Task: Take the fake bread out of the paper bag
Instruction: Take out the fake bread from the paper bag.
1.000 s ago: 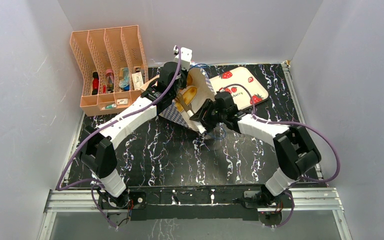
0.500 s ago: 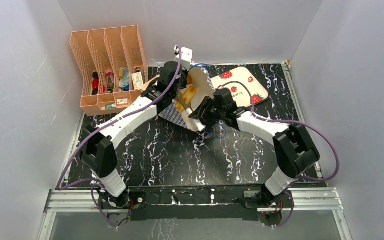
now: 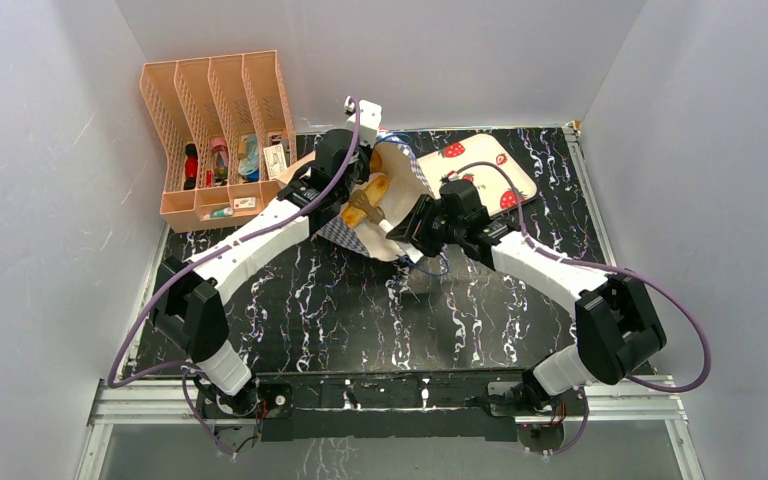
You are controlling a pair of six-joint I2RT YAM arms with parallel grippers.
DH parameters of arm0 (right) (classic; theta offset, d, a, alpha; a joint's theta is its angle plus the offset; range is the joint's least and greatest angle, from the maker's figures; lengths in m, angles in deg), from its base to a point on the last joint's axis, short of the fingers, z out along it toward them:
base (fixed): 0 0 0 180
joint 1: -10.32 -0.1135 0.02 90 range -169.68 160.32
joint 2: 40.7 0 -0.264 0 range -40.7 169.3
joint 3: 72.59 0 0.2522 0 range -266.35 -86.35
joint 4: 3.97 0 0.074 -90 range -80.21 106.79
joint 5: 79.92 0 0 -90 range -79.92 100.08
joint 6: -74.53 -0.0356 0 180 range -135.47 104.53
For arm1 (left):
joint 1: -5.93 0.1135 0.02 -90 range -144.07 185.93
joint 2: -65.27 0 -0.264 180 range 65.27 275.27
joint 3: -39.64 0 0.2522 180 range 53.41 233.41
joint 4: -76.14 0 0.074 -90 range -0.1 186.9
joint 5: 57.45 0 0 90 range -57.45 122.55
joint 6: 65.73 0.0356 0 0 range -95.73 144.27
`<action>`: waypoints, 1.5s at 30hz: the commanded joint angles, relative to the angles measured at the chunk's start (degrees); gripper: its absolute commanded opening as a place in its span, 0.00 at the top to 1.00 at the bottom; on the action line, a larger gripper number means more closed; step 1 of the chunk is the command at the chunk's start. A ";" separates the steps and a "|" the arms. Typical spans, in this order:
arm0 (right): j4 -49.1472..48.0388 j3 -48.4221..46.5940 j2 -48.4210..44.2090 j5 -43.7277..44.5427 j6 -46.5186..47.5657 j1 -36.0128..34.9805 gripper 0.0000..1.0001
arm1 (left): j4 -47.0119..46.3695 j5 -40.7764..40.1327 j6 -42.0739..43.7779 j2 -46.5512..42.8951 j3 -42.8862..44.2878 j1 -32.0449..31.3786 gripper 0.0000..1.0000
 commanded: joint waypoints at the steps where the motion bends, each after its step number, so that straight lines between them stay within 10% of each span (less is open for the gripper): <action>1: -4.58 0.99 -0.86 -1.31 0.12 0.11 1.00 | -1.46 -0.75 -0.51 -3.45 -0.27 -0.36 1.00; 5: -6.20 0.86 3.09 -2.89 -0.56 0.10 0.99 | -0.38 -0.04 -0.71 -2.66 1.10 -0.36 1.00; 16: -12.89 -1.83 10.12 -4.67 -3.09 0.09 0.60 | 2.50 1.34 0.12 -0.70 3.47 -0.36 1.00; 31: -14.45 -6.74 18.30 -7.06 -3.97 0.37 0.45 | 0.99 1.01 1.08 -3.93 -1.89 -0.36 1.00; 34: -14.42 -7.53 19.70 -7.77 -4.28 0.42 0.51 | 1.31 0.71 0.96 -4.23 -2.52 -0.36 1.00; 40: -11.82 -7.61 18.93 -7.93 -4.06 0.51 0.94 | 0.48 0.35 0.62 -4.16 -2.32 -0.36 1.00; 45: -9.51 -7.17 16.81 -8.38 -3.49 0.74 1.00 | -0.57 -0.06 0.47 -4.28 -2.46 -0.36 1.00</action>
